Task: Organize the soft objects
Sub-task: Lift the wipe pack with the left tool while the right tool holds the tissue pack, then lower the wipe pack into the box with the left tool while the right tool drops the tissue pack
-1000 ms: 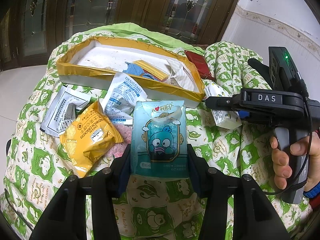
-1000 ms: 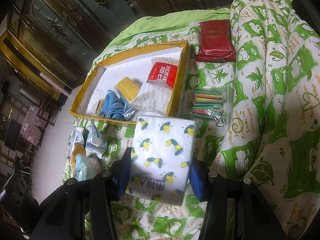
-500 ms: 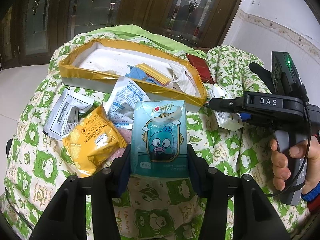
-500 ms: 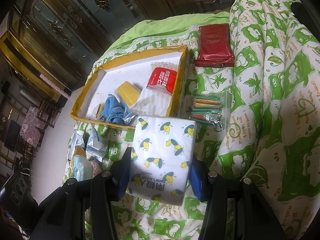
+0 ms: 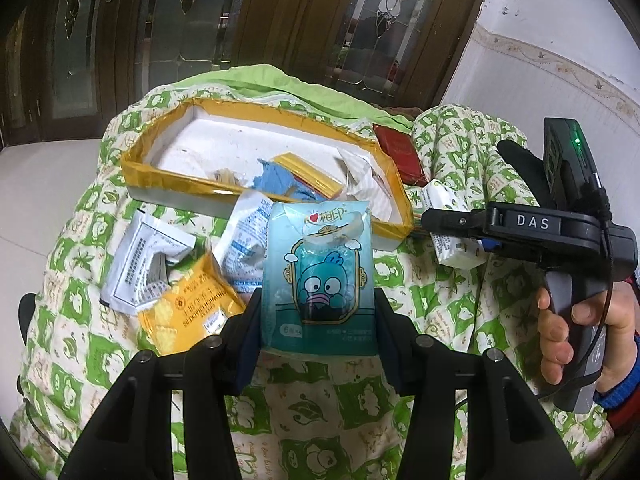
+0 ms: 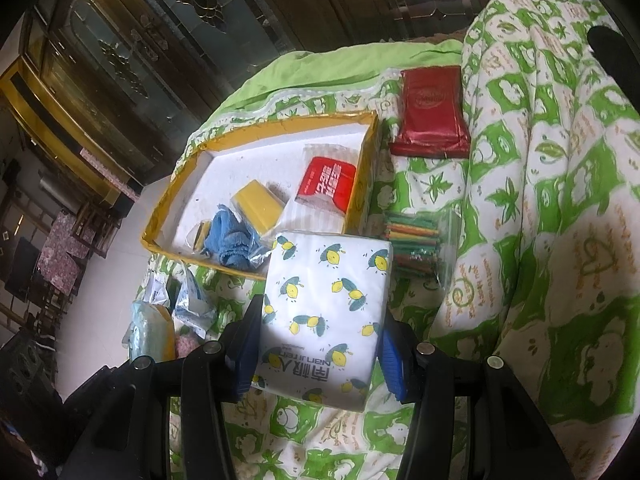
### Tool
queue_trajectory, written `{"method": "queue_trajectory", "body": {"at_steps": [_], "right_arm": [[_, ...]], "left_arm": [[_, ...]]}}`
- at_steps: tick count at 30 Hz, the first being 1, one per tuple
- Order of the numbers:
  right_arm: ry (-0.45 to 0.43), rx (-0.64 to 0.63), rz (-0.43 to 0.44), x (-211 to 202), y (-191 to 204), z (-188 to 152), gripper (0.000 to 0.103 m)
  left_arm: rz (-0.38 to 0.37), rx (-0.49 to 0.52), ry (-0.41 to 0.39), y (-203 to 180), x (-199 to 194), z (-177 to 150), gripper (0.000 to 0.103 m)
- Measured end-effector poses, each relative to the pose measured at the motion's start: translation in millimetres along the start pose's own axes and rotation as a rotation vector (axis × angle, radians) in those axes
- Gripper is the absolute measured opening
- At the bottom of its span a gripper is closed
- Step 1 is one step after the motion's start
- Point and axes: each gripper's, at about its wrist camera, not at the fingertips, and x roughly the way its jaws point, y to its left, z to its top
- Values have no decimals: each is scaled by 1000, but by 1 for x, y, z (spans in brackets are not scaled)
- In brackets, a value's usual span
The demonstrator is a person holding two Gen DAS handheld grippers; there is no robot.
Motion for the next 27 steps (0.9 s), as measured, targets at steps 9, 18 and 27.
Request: {"method": "queue_trajectory", "body": {"at_steps": [9,18,27], "right_arm": [[33,6,40,-3,-7,34,55],[45,15,4,9,-20,93,55],[88,-42,122,56,25,121,55]], "left_arm": [[18,23,9,7,-2,21,49],[12,4,14,23,9,52,49],[41,-42,32,50,40,89,49]]}}
